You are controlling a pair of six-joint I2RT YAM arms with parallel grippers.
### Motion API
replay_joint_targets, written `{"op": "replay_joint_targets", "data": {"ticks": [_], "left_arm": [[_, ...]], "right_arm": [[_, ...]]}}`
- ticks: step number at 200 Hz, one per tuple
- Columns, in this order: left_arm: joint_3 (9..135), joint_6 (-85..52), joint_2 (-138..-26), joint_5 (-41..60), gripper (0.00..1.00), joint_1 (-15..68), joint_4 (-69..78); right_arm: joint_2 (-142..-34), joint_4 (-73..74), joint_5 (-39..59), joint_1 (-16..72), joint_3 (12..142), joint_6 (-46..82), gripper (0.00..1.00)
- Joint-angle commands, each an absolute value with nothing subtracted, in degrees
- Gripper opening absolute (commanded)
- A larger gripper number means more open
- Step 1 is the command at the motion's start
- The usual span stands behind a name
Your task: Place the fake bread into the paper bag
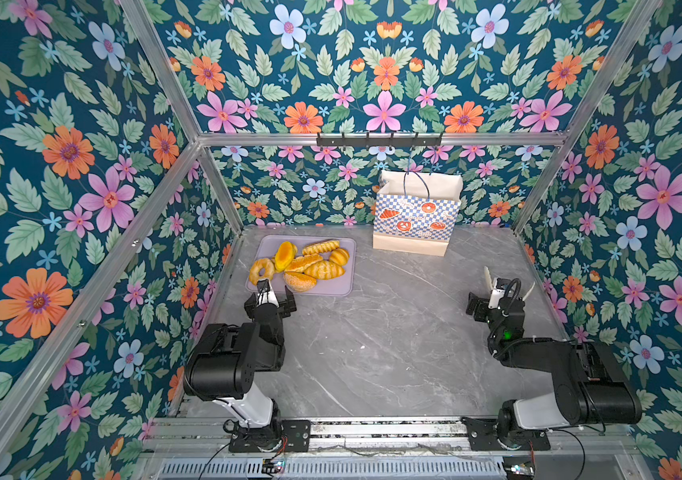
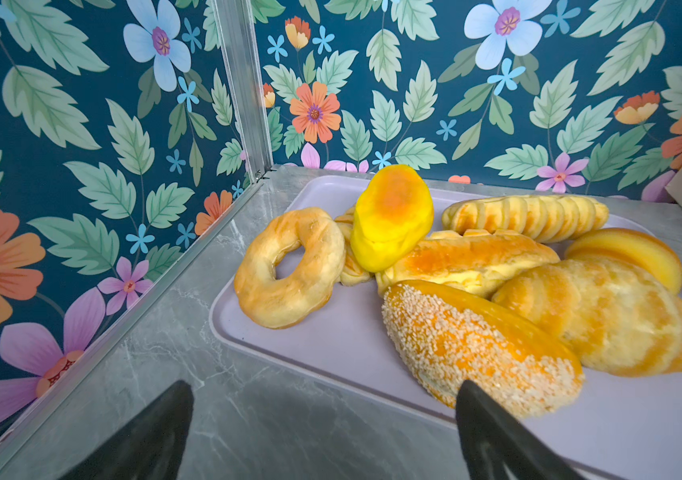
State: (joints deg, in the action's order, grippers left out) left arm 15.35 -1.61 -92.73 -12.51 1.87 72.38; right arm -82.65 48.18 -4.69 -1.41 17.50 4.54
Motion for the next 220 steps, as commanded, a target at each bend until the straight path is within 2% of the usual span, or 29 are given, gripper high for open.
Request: {"op": "replay_joint_targets", "data": {"ticks": [1, 183, 220], "left_arm": [[15.37, -1.50, -92.56, -12.46, 1.00, 1.87, 73.83], [15.30, -1.49, -92.48, -12.39, 1.00, 1.85, 73.98], [16.18, -2.62, -89.66, -14.65, 1.00, 1.76, 69.96]], "right_arm": [[-82.37, 50.71, -5.01, -1.38, 17.52, 4.61, 0.99], [-82.40, 50.94, -5.14, -1.40, 17.42, 4.70, 0.99], [-76.22, 43.34, -10.49, -1.39, 18.64, 7.30, 0.99]]}}
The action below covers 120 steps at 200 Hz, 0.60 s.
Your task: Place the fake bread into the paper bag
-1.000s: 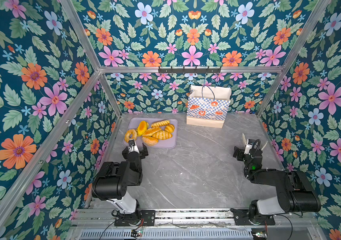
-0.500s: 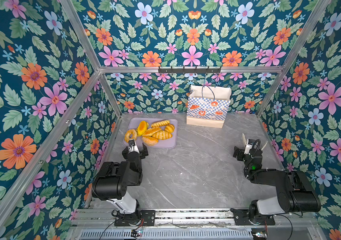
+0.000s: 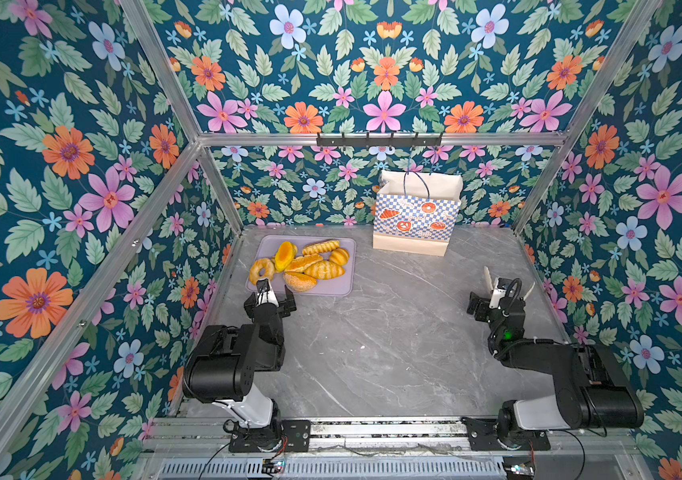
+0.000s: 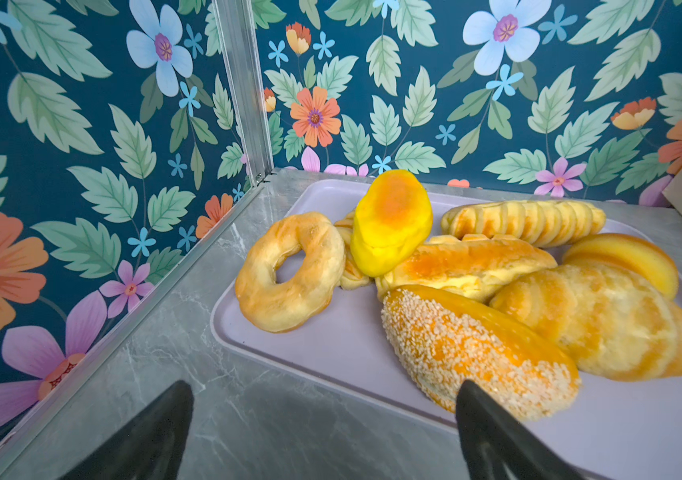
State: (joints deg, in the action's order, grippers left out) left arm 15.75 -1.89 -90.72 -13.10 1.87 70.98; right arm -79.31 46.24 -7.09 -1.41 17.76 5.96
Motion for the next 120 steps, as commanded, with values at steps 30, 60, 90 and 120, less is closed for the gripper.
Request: {"op": "replay_joint_targets", "data": {"ticks": [30, 60, 90, 120], "left_arm": [[16.89, -3.60, -86.06, -18.01, 1.00, 1.85, 65.33], [17.49, -3.98, -81.58, -19.35, 1.00, 1.78, 60.65], [17.49, -5.97, -76.27, -21.06, 1.00, 1.85, 56.65], [18.88, -9.68, -70.84, -20.70, 1.00, 1.85, 50.85]], "right_arm": [[-71.49, 37.69, -10.54, -1.41, 19.95, 7.05, 0.99], [-66.26, 32.41, -11.42, -1.36, 20.97, 8.55, 0.99], [-60.32, 25.51, -9.55, -1.40, 22.61, 10.57, 0.99], [-55.34, 14.00, -11.11, -1.38, 26.58, 15.78, 0.99]]}}
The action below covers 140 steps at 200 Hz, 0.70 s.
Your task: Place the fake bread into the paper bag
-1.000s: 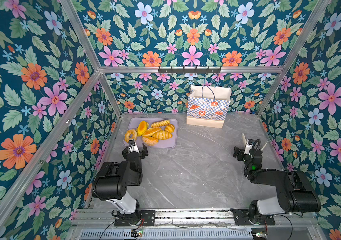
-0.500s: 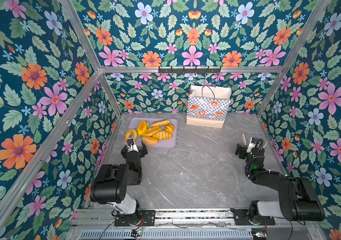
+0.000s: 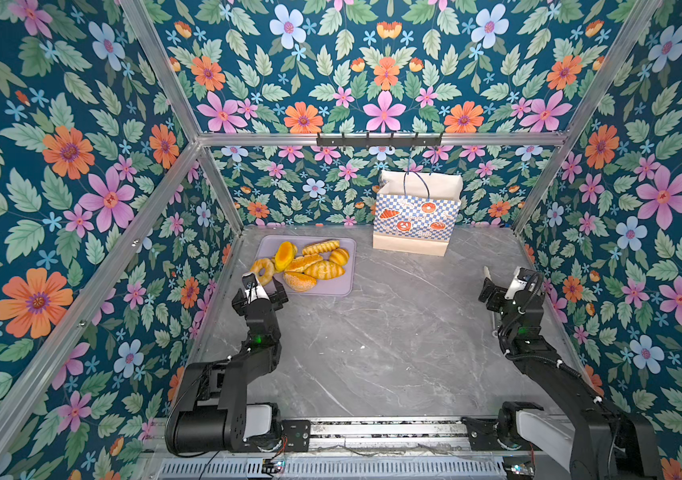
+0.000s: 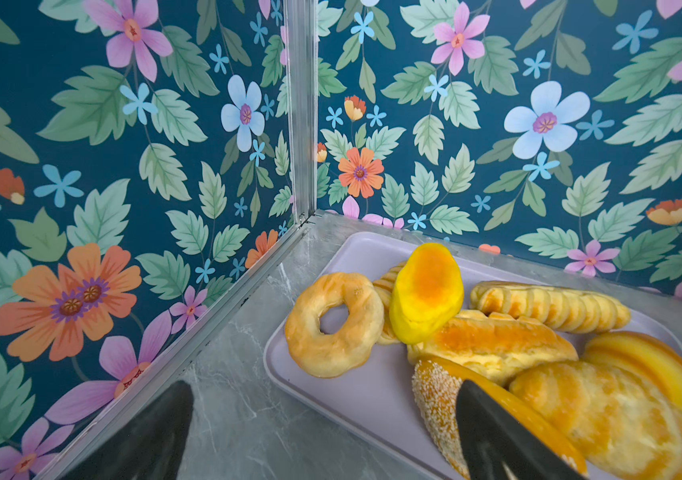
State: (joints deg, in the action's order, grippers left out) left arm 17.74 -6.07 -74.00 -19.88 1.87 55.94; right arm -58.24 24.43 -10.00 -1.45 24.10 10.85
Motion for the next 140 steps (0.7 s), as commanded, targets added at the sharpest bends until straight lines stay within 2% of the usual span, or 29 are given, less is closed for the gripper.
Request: {"op": "replay_joint_targets", "data": {"ticks": [1, 28, 72, 87, 109, 140], "left_arm": [[18.93, -9.81, -70.71, -20.63, 1.00, 1.85, 50.61], [21.19, -13.57, -64.47, -18.79, 1.00, 1.80, 43.21], [30.96, -23.75, -56.72, -20.27, 1.00, 1.76, 14.65], [32.99, -25.78, -54.78, -20.08, 1.00, 1.76, 8.22], [34.84, -28.41, -50.80, -19.20, 1.00, 1.68, 1.30], [38.33, -30.93, -46.57, -16.67, 1.00, 1.59, -6.40]], "right_arm": [[-55.18, 13.63, -11.18, -1.35, 26.70, 15.97, 0.99], [-50.30, -0.86, -13.86, -1.40, 31.96, 25.75, 0.99], [-47.94, -20.60, -11.46, -1.36, 42.09, 30.85, 0.99], [-47.18, -23.27, -8.01, -1.38, 43.37, 32.17, 0.95], [-46.59, -25.42, -2.22, -1.36, 44.69, 32.89, 0.82], [-47.21, -30.28, 4.19, -1.41, 47.73, 33.65, 0.75]]}}
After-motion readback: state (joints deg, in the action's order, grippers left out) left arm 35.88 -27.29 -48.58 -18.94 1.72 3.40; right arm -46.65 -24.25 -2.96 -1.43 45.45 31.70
